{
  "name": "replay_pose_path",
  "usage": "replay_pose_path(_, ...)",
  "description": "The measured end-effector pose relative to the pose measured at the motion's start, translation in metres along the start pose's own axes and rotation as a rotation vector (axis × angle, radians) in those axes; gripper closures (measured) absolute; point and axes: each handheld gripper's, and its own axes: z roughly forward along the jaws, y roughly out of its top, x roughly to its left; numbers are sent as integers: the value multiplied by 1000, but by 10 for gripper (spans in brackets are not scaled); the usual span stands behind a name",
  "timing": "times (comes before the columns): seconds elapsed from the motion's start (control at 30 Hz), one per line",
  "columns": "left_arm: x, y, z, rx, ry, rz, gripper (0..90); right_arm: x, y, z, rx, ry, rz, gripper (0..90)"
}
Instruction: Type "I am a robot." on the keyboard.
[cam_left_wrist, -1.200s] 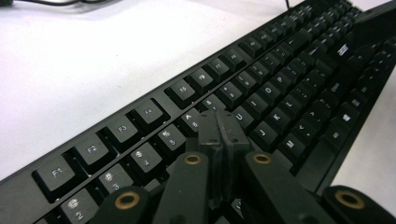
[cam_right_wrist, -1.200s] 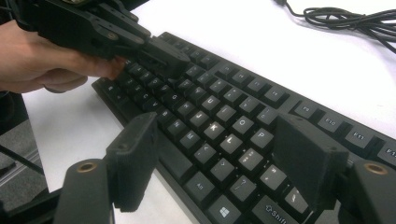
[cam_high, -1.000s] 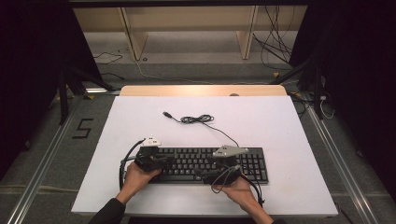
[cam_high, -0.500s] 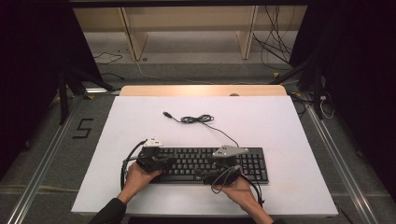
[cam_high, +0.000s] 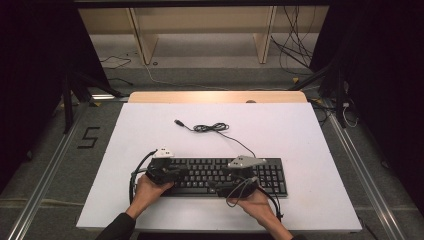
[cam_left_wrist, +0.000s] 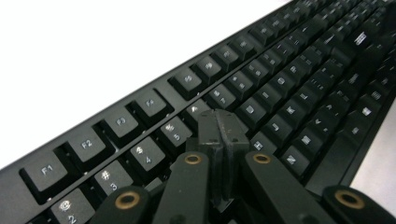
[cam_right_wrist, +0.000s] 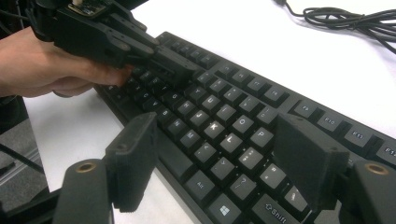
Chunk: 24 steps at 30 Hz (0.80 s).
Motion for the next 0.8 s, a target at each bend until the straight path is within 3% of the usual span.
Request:
replay_pose_path(0.2,1,2,-7,-27,-3,-14,877,0,0,-1,-6,-1,3,316)
replay_pose_path(0.47,4,2,-19,-73,-14,-40,789,-1,0,-1,-11,-2,4,313)
replay_pose_path(0.8,4,-3,-36,-126,-51,-84,495,-1,1,-1,-15,-2,7,310)
